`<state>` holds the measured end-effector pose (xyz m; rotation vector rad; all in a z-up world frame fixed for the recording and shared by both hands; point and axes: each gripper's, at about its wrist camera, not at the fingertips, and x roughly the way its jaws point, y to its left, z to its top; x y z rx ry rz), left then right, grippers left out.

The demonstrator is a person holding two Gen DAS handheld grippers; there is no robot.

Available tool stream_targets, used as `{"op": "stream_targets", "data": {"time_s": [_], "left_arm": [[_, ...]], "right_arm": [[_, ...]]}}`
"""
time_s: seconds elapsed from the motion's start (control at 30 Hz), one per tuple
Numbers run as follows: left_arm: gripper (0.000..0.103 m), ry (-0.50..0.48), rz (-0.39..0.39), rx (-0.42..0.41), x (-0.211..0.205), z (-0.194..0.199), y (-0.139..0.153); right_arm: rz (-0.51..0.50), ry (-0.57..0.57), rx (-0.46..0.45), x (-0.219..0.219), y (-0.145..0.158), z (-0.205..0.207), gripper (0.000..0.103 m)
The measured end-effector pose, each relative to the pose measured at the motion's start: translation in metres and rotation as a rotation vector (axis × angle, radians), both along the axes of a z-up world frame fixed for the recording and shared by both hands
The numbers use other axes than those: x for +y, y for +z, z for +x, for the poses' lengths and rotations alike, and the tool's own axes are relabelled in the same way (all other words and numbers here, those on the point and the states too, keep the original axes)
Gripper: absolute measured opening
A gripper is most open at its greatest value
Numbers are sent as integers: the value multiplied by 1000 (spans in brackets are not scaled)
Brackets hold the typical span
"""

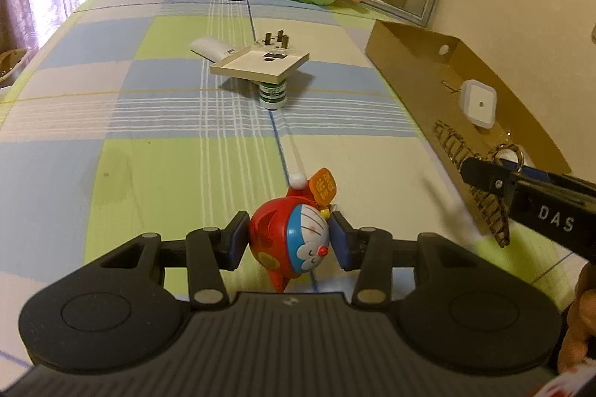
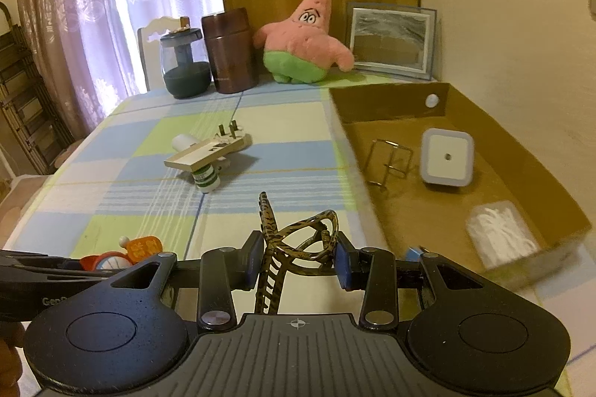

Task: Organize rigid objects
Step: 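Carry the Doraemon figure and claw clip to the cardboard box with both tools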

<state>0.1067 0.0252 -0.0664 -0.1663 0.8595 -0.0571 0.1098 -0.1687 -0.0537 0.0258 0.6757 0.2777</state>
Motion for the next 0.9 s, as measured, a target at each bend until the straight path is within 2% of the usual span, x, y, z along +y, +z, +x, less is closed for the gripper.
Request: {"op": "stream_targets", "data": {"time_s": [0.37, 0.9], "left_arm": [[41, -13, -21, -39, -48, -30, 27], [41, -119, -59, -67, -125, -36, 54]], "right_arm": [[-21, -41, 6, -43, 19, -34, 36], [-25, -148, -6, -119, 43, -56, 36]]}}
